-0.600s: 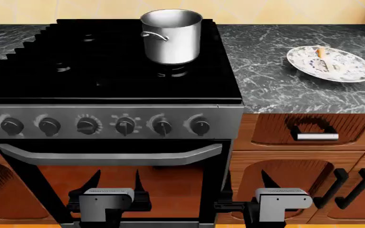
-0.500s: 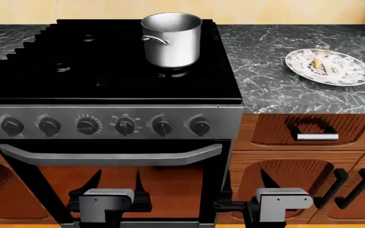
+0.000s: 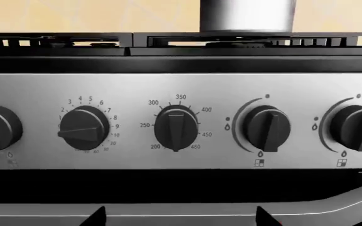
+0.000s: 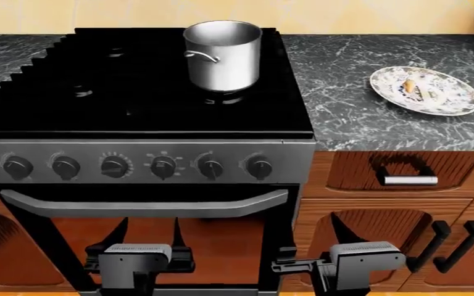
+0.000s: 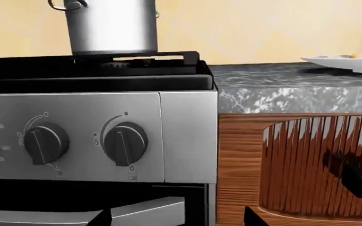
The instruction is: Frozen meat rests on a plate on the counter. Retrieve the meat and place it in a pot on a burner. Then turn the burner on.
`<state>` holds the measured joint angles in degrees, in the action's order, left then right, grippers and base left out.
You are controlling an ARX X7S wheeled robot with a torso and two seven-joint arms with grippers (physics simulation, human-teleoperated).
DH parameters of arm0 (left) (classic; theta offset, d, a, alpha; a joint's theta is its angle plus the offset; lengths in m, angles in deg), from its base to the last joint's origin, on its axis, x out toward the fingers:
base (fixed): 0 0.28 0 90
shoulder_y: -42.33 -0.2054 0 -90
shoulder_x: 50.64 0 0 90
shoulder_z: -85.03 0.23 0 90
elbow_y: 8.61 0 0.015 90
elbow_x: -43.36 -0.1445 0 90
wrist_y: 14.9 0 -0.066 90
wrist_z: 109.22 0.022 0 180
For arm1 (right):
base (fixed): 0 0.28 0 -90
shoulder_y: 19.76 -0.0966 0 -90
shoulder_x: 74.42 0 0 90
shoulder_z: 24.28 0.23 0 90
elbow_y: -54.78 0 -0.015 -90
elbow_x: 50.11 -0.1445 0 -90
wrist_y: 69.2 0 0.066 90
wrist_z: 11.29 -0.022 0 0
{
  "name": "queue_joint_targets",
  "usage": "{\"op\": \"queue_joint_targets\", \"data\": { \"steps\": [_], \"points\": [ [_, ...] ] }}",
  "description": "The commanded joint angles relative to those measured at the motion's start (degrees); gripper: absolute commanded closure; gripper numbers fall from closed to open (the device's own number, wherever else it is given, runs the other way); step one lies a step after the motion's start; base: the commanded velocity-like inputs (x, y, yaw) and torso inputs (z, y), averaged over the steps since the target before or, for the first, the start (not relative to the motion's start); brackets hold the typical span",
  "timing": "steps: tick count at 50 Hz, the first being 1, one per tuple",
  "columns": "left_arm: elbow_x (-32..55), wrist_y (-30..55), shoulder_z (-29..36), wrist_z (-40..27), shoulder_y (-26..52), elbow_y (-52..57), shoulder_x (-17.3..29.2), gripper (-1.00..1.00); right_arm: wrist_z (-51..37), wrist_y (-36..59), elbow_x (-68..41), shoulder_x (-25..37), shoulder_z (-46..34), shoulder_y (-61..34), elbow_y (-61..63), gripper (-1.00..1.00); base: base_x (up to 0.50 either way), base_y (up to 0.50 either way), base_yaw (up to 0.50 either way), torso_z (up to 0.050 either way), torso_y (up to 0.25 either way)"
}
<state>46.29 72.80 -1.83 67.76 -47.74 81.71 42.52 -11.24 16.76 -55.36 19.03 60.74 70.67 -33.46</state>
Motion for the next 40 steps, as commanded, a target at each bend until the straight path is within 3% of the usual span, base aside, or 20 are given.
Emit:
{"op": "queue_joint_targets", "data": {
  "steps": [1,40],
  "points": [
    [2.48,-1.49,1.08,0.34,-0.47,1.00,1.35,-1.00,-0.54,0.19,-1.86,0.80,-1.11,-0.10,0.79,-1.00,0.00,-0.41,0.00,0.050,0.000],
    [5.03,-1.53,4.10,-1.63,-0.33,0.02,3.71,-1.00,-3.39,0.93,-5.08,3.18,-3.64,-0.39,0.84,-1.00,0.00,-0.50,0.00,0.050,0.000]
  ]
}}
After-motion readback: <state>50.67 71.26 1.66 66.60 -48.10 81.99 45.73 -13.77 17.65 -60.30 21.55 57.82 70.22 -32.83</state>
